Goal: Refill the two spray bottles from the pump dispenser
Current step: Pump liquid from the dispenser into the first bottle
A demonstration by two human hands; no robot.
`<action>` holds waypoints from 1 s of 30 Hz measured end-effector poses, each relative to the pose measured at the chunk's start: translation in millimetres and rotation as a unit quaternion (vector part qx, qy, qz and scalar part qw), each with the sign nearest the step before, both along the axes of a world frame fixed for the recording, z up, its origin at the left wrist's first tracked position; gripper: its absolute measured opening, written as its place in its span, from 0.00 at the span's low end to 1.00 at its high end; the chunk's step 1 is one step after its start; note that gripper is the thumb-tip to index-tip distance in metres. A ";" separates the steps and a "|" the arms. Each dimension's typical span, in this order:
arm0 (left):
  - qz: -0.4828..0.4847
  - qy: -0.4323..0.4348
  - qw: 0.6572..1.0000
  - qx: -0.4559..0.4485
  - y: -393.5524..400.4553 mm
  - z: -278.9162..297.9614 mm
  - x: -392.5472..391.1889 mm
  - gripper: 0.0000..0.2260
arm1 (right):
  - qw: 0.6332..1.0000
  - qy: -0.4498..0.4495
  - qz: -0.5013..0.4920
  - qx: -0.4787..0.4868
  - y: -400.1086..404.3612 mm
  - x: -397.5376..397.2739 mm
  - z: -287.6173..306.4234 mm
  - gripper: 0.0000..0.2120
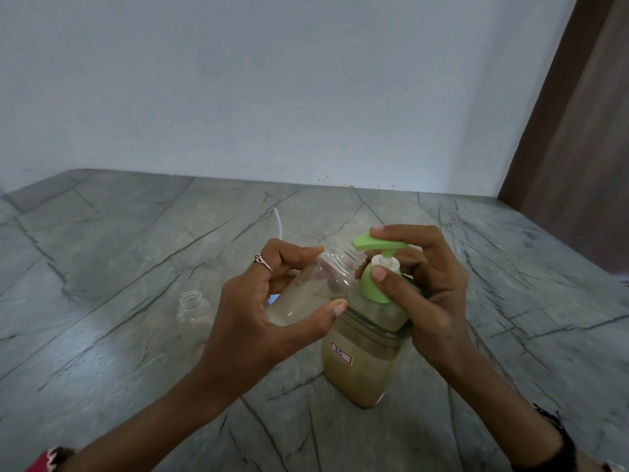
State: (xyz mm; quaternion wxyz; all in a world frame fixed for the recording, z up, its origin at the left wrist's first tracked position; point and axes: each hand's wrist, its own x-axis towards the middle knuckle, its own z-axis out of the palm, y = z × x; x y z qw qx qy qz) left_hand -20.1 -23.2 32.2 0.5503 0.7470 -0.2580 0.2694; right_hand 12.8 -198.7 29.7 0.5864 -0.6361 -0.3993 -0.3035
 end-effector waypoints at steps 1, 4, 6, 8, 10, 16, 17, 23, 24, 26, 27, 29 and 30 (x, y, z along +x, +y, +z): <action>0.002 0.001 1.000 -0.001 -0.1 0.3 0.3 0.17 | 1.000 0.005 0.003 0.004 0.0 0.3 0.0 0.19; 0.001 0.011 1.000 -0.014 -1.6 1.7 -0.1 0.18 | 1.000 0.009 0.007 0.012 0.2 0.0 0.1 0.18; 0.003 0.006 1.000 -0.010 -2.8 2.1 -0.3 0.18 | 1.000 0.014 0.015 0.022 -0.1 -0.6 -0.1 0.17; 0.006 -0.003 1.000 -0.001 -3.3 2.7 -0.4 0.19 | 0.998 0.031 0.028 0.039 0.3 -2.0 1.0 0.16; 0.008 -0.010 1.000 0.007 -3.1 3.0 -0.3 0.18 | 0.997 0.042 0.026 0.055 1.1 -3.3 2.7 0.14; 0.002 -0.019 1.000 0.013 -1.7 3.6 -0.2 0.18 | 0.998 0.044 0.009 0.050 2.9 -4.9 5.4 0.05; 0.001 -0.017 1.000 0.011 -1.7 3.7 -0.2 0.18 | 0.998 0.044 0.011 0.047 3.0 -4.9 5.4 0.06; -0.001 -0.010 1.000 -0.001 -2.1 3.0 -1.3 0.18 | 1.000 0.018 -0.004 0.003 1.4 -5.2 3.7 0.11; -0.002 -0.008 1.000 -0.001 -2.1 2.5 -1.4 0.18 | 1.000 0.013 -0.005 -0.006 0.7 -5.2 3.7 0.12; -0.003 -0.007 1.000 -0.002 -2.0 1.6 -1.2 0.18 | 1.000 0.000 -0.012 -0.024 -0.5 -4.5 3.3 0.13; -0.004 -0.007 1.000 -0.003 -2.1 1.3 -1.0 0.18 | 0.999 -0.007 -0.015 -0.032 -1.1 -4.4 2.8 0.13; -0.005 -0.007 1.000 -0.002 -2.2 1.1 -0.8 0.18 | 0.999 -0.017 -0.018 -0.037 -1.8 -3.8 1.6 0.13; -0.004 -0.008 1.000 0.000 -2.2 1.1 -0.5 0.18 | 0.999 -0.016 -0.014 -0.031 -1.6 -3.6 1.1 0.13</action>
